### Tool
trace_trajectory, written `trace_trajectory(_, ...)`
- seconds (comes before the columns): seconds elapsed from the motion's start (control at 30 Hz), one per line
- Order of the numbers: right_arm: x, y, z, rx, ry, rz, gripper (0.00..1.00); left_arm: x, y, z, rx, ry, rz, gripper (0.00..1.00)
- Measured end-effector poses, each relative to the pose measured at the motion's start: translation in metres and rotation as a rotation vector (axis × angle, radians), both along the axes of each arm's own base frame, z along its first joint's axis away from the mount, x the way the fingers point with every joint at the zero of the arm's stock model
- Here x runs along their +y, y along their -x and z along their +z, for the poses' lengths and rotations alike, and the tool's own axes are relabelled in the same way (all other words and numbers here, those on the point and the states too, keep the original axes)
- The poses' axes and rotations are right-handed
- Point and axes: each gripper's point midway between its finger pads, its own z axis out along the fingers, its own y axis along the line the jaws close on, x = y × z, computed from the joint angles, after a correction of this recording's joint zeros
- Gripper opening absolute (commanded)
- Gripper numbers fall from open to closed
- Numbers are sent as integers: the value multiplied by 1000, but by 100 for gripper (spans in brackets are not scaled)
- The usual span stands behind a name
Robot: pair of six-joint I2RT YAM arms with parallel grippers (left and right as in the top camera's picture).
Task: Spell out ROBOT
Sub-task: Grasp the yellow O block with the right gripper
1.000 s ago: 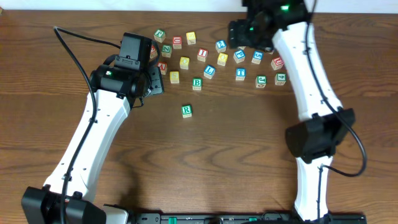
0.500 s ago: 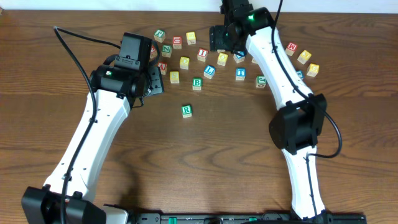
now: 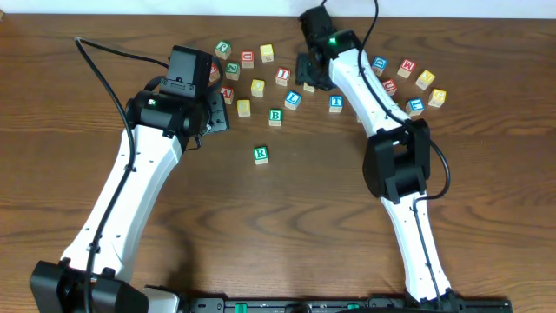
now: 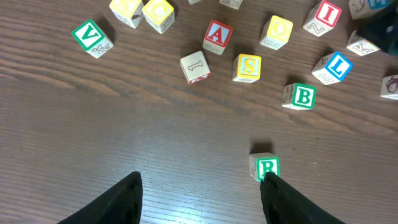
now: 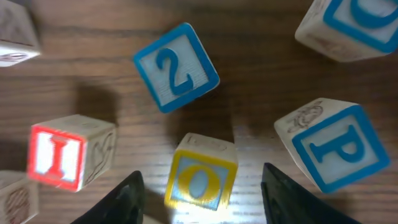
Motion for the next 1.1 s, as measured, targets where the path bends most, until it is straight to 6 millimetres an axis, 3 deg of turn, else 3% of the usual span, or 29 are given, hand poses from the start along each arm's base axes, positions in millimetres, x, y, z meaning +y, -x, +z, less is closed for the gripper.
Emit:
trace_trajectory(0.27, 1, -5, -12, -4, -5, -26, 40, 0, 0, 0, 0, 0, 0, 60)
trace_trajectory(0.47, 0, -4, -14, 1, -2, -35, 17, 0, 0, 0, 0, 0, 0, 60)
trace_trajectory(0.63, -1, -5, -13, -3, 0, -37, 11, 0, 0, 0, 0, 0, 0, 60)
trace_trajectory(0.83, -7, 5, -11, 33, 28, -5, 11, 0, 0, 0, 0, 0, 0, 60)
trace_trajectory(0.93, -5, 17, 2, 64, 24, 59, 10, 0, 0, 0, 0, 0, 0, 60)
trace_trajectory(1.1, 0, 48, 56, 95, -2, 164, 6, 4, -1, 0, -5, -19, 11, 60)
